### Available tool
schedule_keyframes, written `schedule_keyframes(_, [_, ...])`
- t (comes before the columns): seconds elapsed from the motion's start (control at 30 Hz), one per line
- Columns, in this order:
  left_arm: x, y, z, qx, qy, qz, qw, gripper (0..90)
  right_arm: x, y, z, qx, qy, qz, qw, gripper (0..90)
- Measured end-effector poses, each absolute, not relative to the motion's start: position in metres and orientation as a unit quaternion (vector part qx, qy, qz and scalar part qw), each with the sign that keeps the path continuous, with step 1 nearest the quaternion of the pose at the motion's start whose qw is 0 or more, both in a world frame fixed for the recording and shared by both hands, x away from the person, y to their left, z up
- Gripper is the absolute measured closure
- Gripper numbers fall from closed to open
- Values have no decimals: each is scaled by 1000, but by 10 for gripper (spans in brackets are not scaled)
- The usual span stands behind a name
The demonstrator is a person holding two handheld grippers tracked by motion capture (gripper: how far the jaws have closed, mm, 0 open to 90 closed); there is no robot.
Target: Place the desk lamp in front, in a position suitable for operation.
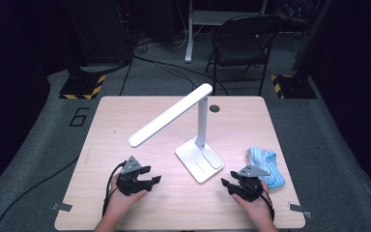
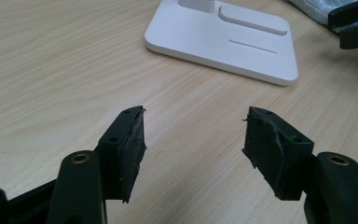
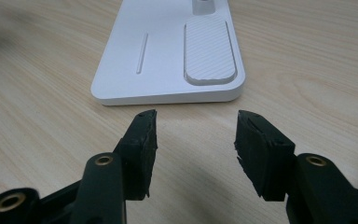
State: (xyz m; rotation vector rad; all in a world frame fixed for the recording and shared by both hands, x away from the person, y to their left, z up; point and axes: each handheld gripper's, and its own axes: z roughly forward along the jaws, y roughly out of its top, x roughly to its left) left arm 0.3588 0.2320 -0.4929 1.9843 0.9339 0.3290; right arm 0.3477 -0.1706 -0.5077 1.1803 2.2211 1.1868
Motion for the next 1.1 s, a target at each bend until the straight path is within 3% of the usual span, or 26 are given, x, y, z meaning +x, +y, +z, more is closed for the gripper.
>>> schedule_keyframes(1.1, [349,249,-490,779,398,143,463,415,364,-154,-498,424,782,418,183,496])
